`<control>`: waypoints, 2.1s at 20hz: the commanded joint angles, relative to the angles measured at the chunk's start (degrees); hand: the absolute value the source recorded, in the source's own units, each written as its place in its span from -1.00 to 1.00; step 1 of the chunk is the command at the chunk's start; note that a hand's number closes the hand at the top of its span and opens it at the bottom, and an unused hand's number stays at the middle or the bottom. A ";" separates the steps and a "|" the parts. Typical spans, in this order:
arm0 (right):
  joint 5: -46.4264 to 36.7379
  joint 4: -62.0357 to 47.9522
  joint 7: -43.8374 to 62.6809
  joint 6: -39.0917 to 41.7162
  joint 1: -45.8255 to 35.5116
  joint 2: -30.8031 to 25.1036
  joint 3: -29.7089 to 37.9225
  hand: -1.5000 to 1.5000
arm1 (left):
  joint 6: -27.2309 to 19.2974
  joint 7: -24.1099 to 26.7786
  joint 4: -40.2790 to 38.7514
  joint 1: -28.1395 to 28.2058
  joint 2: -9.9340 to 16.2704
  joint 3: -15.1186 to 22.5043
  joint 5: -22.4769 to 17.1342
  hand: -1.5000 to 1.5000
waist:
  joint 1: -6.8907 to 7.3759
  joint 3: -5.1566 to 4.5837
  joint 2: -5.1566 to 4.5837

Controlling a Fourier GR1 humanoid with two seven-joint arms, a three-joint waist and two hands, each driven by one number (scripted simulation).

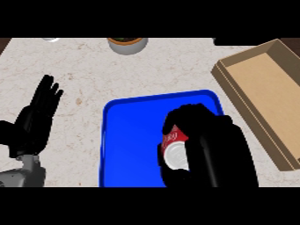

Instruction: Pick the can from the tray and place it in the cardboard box

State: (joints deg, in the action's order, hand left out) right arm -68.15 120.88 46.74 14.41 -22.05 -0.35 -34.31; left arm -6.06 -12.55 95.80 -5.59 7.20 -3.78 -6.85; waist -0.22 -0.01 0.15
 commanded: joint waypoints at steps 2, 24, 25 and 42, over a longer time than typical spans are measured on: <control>2.49 6.33 -0.21 4.18 -0.71 -2.64 11.30 1.00 | 0.36 -2.55 3.65 1.32 0.64 -0.49 -0.91 0.00 | 0.20 0.02 -0.04; 8.25 -36.38 -29.95 -12.64 -7.59 -20.43 42.37 1.00 | 2.18 -0.15 0.49 -0.09 0.92 -1.74 -0.64 0.00 | 0.94 0.03 -0.37; 6.76 -36.42 -29.57 -12.78 -6.53 -18.88 39.82 1.00 | 0.48 2.61 -1.63 0.65 -2.20 0.49 1.33 0.00 | 0.66 0.01 -0.30; 12.52 -64.92 -48.88 -23.75 -13.91 -24.13 48.78 -1.00 | 1.17 -2.28 -0.73 -3.21 -0.08 -1.12 -0.29 0.00 | 0.99 0.17 -0.60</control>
State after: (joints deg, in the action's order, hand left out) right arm -58.89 56.94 4.09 -0.61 -35.39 -25.45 11.04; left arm -4.46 -13.38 95.42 -6.96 6.92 -4.82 -7.21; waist 1.02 0.10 -0.41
